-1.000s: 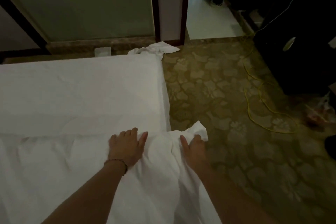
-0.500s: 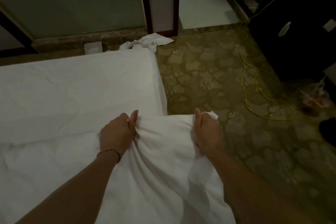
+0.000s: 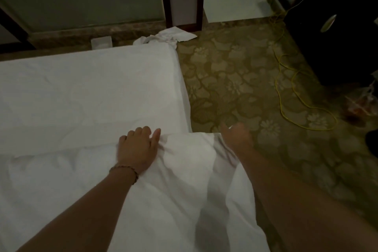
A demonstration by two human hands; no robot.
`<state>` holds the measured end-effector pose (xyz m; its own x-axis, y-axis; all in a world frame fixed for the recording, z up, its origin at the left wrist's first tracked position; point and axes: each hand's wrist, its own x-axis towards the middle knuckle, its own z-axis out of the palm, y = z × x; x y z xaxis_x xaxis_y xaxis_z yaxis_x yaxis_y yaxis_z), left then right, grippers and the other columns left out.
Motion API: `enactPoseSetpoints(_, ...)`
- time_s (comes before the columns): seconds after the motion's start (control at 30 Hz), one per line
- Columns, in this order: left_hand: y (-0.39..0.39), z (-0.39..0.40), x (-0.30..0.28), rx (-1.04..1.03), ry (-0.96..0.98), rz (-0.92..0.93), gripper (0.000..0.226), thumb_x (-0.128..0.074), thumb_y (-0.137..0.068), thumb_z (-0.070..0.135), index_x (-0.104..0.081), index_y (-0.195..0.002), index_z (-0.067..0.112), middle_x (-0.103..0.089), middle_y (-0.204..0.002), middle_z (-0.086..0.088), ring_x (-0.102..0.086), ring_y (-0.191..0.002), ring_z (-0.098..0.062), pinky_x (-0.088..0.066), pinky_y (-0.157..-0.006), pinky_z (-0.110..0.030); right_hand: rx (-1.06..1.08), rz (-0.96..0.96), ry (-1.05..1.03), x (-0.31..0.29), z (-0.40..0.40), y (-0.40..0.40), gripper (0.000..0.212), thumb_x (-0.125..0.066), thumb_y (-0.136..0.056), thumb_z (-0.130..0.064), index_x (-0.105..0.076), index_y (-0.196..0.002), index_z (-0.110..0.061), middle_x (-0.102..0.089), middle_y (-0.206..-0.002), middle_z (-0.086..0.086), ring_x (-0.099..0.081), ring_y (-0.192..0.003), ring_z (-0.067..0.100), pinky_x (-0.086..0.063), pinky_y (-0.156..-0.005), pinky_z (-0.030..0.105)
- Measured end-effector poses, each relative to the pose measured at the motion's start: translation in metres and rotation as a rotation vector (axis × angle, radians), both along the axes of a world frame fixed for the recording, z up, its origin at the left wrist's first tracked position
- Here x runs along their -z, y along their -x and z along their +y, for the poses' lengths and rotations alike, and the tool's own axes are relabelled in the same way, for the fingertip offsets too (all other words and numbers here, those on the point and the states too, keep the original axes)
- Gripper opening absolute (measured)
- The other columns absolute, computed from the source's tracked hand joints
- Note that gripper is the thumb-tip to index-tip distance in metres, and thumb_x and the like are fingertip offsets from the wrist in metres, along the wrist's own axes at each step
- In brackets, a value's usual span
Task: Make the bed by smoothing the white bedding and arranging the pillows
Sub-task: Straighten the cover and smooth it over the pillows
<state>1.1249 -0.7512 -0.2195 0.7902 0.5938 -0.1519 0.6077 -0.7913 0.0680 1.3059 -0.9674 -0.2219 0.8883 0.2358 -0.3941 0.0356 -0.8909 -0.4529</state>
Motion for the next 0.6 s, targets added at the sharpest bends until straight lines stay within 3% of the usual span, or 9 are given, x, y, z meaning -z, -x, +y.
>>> enactPoseSetpoints(0.1,0.005,0.007,0.003,0.073,0.005,0.086,0.072,-0.001,-0.09,0.065,-0.057,-0.094,0.019,-0.065,-0.093,-0.005,-0.061,-0.092,-0.029,-0.043,-0.082,-0.039,-0.126,0.093,0.093,0.008,0.009,0.0,0.039,-0.038,-0.105,-0.036,-0.051,-0.075,-0.014,-0.057,-0.091,0.01,-0.061,-0.094,0.028,-0.047,-0.085,0.034)
enactPoseSetpoints(0.17,0.01,0.006,0.004,0.057,0.042,0.057,0.081,0.005,-0.084,0.068,-0.058,-0.088,0.017,-0.066,-0.086,-0.007,-0.063,-0.086,-0.03,-0.045,-0.076,-0.037,-0.075,0.101,0.043,0.016,0.006,0.003,0.038,-0.044,-0.103,-0.04,-0.06,-0.092,-0.008,-0.057,-0.094,0.01,-0.061,-0.099,0.028,-0.044,-0.082,0.031)
enactPoseSetpoints(0.23,0.01,0.002,-0.002,-0.01,0.026,0.036,0.077,-0.002,-0.089,0.066,-0.06,-0.085,0.016,-0.067,-0.082,-0.009,-0.064,-0.081,-0.032,-0.042,-0.069,-0.035,0.014,0.092,-0.018,0.02,0.004,0.005,0.047,-0.049,-0.099,-0.051,-0.061,-0.094,-0.006,-0.059,-0.091,0.009,-0.062,-0.093,0.027,-0.047,-0.079,0.032)
enactPoseSetpoints(0.33,-0.001,0.006,-0.019,-0.05,-0.017,-0.023,0.068,-0.007,-0.092,0.064,-0.054,-0.077,0.017,-0.065,-0.078,-0.011,-0.063,-0.078,-0.036,-0.04,-0.067,-0.036,0.071,-0.066,-0.049,0.002,0.009,-0.006,0.054,-0.042,-0.097,-0.06,-0.058,-0.084,-0.01,-0.057,-0.079,0.006,-0.057,-0.076,0.023,-0.044,-0.068,0.032)
enactPoseSetpoints(0.47,-0.017,0.018,-0.038,-0.079,-0.049,-0.132,0.061,-0.013,-0.096,0.063,-0.047,-0.074,0.017,-0.063,-0.075,-0.014,-0.061,-0.075,-0.038,-0.04,-0.067,-0.038,0.126,-0.307,-0.177,-0.028,0.017,-0.031,0.049,-0.041,-0.099,-0.056,-0.053,-0.081,-0.012,-0.05,-0.073,0.004,-0.048,-0.067,0.021,-0.033,-0.063,0.031)
enactPoseSetpoints(0.6,-0.014,0.016,-0.024,-0.034,-0.051,-0.127,0.06,-0.017,-0.095,0.063,-0.049,-0.079,0.014,-0.061,-0.076,-0.012,-0.06,-0.075,-0.038,-0.042,-0.065,-0.039,0.154,-0.263,-0.17,0.004,0.004,-0.033,0.054,-0.039,-0.1,-0.056,-0.06,-0.094,-0.007,-0.053,-0.077,0.007,-0.051,-0.072,0.026,-0.036,-0.064,0.034)
